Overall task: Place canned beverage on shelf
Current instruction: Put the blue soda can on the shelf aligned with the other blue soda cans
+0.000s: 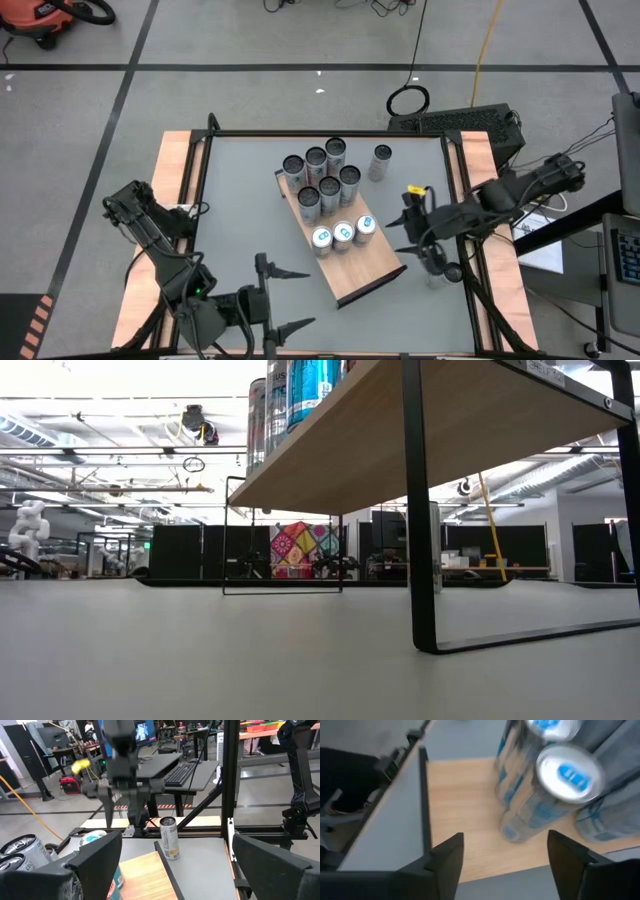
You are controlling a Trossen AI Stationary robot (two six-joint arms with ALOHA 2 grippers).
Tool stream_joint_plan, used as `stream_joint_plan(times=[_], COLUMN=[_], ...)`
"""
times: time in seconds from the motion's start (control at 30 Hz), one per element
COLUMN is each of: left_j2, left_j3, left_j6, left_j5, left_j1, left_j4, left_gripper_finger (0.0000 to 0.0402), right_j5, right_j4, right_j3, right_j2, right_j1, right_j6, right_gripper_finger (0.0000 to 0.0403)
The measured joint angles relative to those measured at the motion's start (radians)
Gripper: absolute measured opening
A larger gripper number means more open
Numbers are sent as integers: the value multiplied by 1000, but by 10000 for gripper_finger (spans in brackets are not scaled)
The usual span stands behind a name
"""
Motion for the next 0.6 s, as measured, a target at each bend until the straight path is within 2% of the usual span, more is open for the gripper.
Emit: stream_joint_plan(times=[0.13, 0.3, 0.6], left_j2=[0, 0, 0], left_j3=[0, 0, 0], left_j6=[-5, -24, -26], left_j5=[0, -1, -1], left_j1=[0, 2, 10], left_j4=[0, -4, -4], left_gripper_finger=[380, 380, 380], right_j5=[0, 4, 151], right_j4=[106, 177, 182], right_j3=[-109, -184, -189], right_j2=[0, 0, -1], right_j1=[0, 0, -1], right_j6=[1, 9, 20], right_gripper_finger=[178, 150, 134])
